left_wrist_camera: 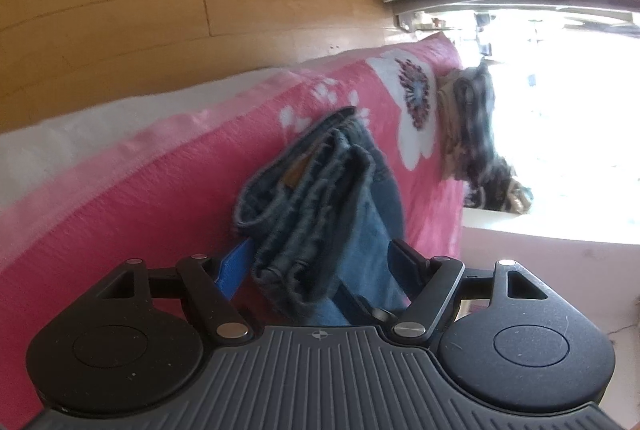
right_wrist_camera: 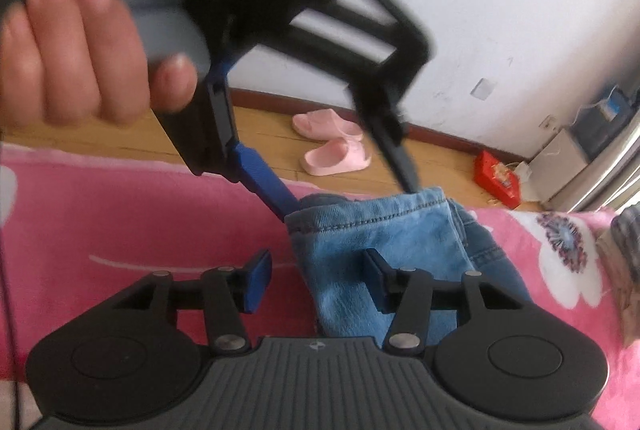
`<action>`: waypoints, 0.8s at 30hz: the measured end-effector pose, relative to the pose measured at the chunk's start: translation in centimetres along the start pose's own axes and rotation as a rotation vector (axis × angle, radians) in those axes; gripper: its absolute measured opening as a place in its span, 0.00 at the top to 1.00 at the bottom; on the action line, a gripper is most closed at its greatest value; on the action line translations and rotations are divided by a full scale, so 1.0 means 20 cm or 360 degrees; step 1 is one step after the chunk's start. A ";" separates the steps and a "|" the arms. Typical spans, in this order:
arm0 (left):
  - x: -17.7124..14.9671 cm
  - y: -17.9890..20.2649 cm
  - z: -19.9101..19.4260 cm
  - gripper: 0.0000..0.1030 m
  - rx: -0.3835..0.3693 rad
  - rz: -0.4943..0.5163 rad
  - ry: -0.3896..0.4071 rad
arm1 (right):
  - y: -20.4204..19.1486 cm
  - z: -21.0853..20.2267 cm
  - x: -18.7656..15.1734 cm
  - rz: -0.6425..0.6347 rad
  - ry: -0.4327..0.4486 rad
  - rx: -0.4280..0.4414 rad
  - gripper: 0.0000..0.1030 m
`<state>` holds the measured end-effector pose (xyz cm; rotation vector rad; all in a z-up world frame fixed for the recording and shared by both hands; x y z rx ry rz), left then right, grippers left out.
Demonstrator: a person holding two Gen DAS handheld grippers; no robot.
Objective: Fold clothes
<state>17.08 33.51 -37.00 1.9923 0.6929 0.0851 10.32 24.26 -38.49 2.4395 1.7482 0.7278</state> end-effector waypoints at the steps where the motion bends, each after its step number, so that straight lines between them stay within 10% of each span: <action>1: 0.00 0.01 0.00 0.27 -0.0009 0.0005 -0.0004 | 0.00 0.01 0.00 0.0002 -0.0002 -0.0020 0.48; 14: -0.03 0.19 0.01 0.27 -0.0181 0.0056 -0.0045 | 0.20 -0.02 -0.01 0.0407 0.0043 0.0026 0.63; 18: -0.03 0.21 0.01 0.27 -0.0201 0.0057 -0.0042 | 0.24 -0.06 -0.03 0.0539 0.0065 0.0080 0.89; 24: 0.00 0.19 -0.01 0.27 -0.0251 0.0023 0.0031 | 0.51 -0.25 -0.12 0.0879 0.0124 -0.0009 0.93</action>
Point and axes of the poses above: each gripper's, at about its wrist camera, not at the fingertips, and z roughly the way its jaws point, y to its right, x to its top, the point moved 9 cm from there along z, roughly the way its jaws point, and after that the axes turned 15 degrees about -y, right-handed, at the moved point
